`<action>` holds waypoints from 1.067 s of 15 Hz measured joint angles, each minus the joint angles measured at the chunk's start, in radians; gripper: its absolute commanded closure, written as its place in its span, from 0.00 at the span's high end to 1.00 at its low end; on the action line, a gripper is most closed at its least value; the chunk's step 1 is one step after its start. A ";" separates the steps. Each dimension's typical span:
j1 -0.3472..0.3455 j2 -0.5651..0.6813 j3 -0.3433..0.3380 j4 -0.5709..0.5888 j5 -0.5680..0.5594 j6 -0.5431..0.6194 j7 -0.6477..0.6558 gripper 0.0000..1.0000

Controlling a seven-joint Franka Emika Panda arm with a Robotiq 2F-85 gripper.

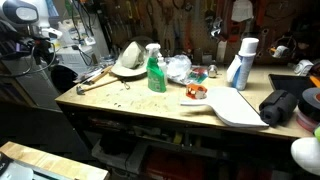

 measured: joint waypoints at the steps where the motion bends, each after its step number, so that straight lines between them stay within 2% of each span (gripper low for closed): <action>1: 0.000 0.000 0.000 0.000 0.000 0.000 0.000 1.00; 10: -0.008 0.001 -0.001 0.007 -0.001 0.009 -0.003 1.00; 13: -0.035 0.022 -0.011 0.043 -0.015 0.102 -0.016 1.00; 16: -0.069 0.084 -0.020 0.112 -0.077 0.204 -0.017 1.00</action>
